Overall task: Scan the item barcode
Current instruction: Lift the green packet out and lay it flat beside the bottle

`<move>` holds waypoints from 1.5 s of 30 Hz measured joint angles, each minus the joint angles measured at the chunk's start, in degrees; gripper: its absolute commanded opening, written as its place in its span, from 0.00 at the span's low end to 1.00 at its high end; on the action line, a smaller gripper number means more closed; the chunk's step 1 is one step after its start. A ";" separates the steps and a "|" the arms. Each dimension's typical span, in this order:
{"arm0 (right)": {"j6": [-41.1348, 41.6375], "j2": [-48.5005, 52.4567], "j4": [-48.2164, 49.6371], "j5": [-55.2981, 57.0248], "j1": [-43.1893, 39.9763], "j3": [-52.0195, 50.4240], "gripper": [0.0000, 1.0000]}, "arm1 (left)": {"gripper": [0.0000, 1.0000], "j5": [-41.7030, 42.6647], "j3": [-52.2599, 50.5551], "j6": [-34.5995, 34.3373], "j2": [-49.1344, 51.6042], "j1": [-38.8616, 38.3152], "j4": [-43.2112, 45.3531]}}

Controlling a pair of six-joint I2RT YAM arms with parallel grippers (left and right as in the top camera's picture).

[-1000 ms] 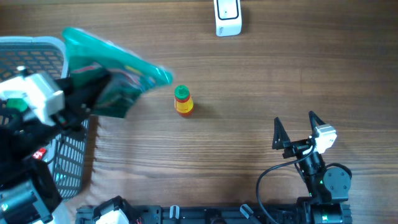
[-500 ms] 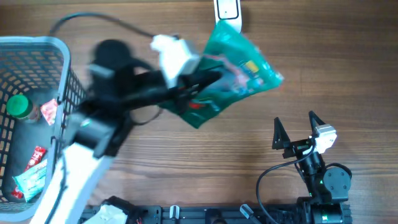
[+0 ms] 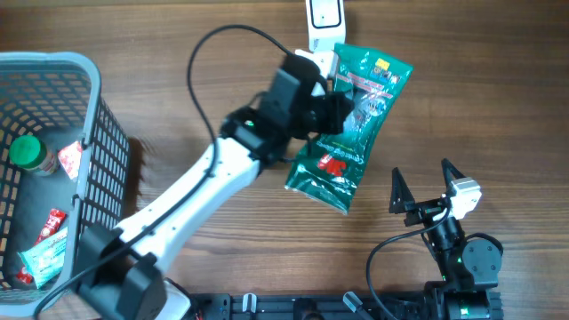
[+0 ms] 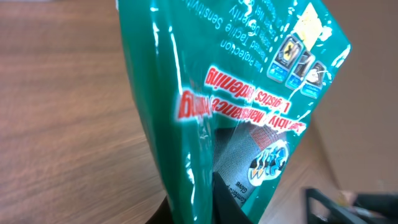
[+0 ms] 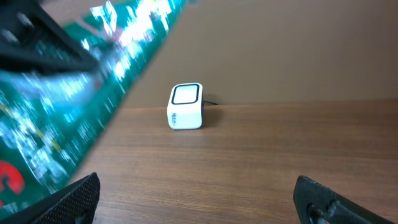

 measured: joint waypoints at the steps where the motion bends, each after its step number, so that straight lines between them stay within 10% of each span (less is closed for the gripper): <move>1: 0.00 0.00 0.00 0.00 0.00 0.00 1.00 | 0.04 -2.40 0.00 -1.22 1.29 -1.20 -0.26; 13: 0.00 0.00 0.00 0.00 0.00 0.00 1.00 | 0.06 -25.77 0.00 -7.67 12.90 -7.34 -6.32; 20: 0.00 -0.02 0.00 0.00 0.00 0.00 1.00 | 0.13 -24.92 0.00 -10.21 14.95 -7.34 -6.82; 26: 0.00 0.00 0.00 0.00 0.00 0.00 1.00 | 0.44 -23.52 0.00 -11.23 14.95 -7.34 -10.43; 42: 0.00 0.00 0.00 0.00 0.00 0.00 1.00 | 0.45 -23.50 0.00 -7.91 10.51 -7.34 -11.19; 45: 0.00 0.00 0.00 0.00 0.00 0.00 1.00 | 0.64 -23.47 0.00 -4.15 6.84 -7.34 -10.51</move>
